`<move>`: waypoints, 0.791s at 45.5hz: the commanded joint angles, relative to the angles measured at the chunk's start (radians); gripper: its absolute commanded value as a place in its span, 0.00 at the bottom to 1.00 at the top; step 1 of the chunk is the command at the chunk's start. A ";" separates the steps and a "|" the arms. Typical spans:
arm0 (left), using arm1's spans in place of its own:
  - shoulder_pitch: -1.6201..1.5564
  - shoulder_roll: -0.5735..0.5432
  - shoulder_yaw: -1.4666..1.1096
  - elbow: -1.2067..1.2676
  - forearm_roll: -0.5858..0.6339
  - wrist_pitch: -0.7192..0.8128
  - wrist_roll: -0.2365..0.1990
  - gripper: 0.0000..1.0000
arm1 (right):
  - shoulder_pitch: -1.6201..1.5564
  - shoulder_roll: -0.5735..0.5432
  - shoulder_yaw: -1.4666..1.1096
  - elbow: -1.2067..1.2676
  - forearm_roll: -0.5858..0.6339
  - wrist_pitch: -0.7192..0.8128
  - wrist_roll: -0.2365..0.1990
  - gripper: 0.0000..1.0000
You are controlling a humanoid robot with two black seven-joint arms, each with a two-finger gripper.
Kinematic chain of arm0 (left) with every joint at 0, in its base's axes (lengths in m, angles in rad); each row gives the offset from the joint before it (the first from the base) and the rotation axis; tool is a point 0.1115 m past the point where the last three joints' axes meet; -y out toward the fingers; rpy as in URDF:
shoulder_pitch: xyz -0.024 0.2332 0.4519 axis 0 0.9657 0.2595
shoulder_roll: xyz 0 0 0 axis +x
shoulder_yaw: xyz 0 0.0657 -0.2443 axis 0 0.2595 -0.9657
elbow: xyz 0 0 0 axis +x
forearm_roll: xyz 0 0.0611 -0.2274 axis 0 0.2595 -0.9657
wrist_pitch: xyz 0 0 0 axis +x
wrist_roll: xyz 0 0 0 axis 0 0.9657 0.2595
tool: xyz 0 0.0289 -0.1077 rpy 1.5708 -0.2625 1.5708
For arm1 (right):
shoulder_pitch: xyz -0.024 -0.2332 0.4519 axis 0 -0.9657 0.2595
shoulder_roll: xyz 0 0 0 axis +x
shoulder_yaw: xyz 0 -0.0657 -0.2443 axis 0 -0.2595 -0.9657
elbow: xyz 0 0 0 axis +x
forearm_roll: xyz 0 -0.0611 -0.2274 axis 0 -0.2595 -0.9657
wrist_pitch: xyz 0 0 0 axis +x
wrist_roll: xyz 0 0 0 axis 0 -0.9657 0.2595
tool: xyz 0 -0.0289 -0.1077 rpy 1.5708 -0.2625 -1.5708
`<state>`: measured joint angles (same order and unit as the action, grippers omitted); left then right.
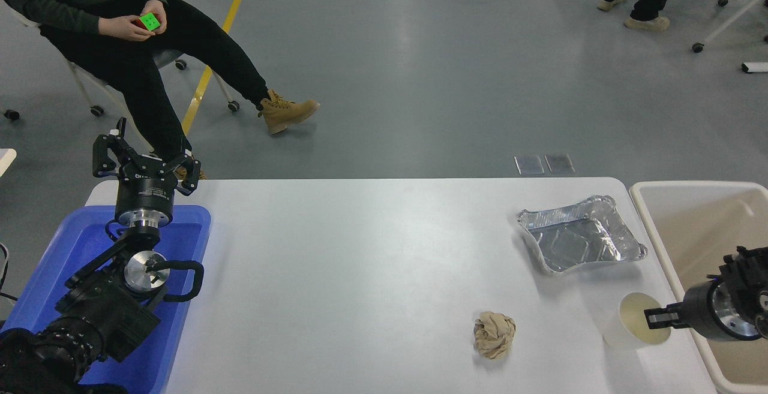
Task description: Pick up paper cup place in dustbin
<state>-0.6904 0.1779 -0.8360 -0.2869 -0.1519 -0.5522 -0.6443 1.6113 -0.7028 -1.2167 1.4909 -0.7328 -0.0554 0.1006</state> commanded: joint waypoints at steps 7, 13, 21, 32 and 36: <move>0.000 0.000 0.000 0.000 0.000 0.000 0.000 0.99 | 0.565 -0.081 -0.063 0.170 0.001 0.374 0.002 0.00; 0.000 0.000 0.000 0.000 0.002 0.000 0.000 0.99 | 0.763 -0.081 -0.064 0.169 0.001 0.590 0.002 0.00; 0.000 0.000 0.000 0.000 0.002 0.000 0.002 0.99 | 0.935 -0.076 -0.061 0.164 0.000 0.782 0.004 0.00; 0.000 0.002 0.000 0.000 0.002 0.000 0.002 0.99 | 1.009 -0.089 -0.069 0.118 0.004 0.841 0.002 0.00; 0.000 0.002 0.000 0.000 0.002 0.000 0.002 0.99 | 1.009 -0.110 -0.070 0.036 0.026 0.841 0.002 0.00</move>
<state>-0.6903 0.1783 -0.8359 -0.2868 -0.1505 -0.5522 -0.6436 2.5349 -0.7853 -1.2802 1.6266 -0.7305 0.7102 0.1036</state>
